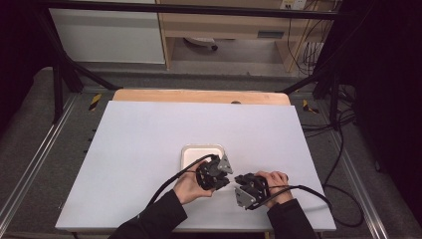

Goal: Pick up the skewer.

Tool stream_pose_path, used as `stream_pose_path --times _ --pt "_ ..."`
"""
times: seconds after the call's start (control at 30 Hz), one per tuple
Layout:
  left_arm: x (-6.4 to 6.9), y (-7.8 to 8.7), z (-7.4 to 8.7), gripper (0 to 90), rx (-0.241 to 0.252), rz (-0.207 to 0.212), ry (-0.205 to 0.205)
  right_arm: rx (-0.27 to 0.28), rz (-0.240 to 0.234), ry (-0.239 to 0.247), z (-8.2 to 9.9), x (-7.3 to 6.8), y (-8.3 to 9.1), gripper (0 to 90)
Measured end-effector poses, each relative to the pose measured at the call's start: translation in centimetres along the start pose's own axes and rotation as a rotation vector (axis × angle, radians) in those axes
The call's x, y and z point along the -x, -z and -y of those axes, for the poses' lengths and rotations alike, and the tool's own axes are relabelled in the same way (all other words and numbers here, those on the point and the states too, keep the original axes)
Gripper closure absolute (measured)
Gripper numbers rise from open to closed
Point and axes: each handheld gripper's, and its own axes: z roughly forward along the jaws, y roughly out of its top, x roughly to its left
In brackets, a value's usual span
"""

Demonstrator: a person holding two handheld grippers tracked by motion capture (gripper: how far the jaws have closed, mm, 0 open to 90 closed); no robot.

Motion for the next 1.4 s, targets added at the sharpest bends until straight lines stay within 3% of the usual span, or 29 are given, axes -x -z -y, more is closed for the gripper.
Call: stream_pose_path --times 0.33,0.43,0.6,0.8,1.07,1.4 --pt "-0.1 0.2 0.1 86.5 -0.004 0.008 0.004 0.005 0.004 0.018 -0.1 0.0 0.3 89.0" --pt "-0.3 0.5 0.2 77.7 -0.023 0.008 0.017 -0.01 0.006 0.017 0.0 -0.1 0.3 89.0" --pt "-0.6 0.6 0.5 73.2 -0.085 0.012 0.027 -0.038 0.003 0.045 0.0 -0.1 0.3 89.0" --pt "-0.6 0.4 0.5 78.9 -0.147 0.024 0.041 -0.043 0.007 0.065 -0.2 0.2 0.4 89.0" --pt "-0.3 -0.3 0.5 87.5 -0.2 0.013 0.013 -0.04 0.003 0.073 -0.4 0.3 0.3 89.0" --pt "0.1 -0.4 0.5 88.5 -0.204 -0.007 0.012 -0.034 -0.002 0.064 -0.5 0.3 0.2 88.5"
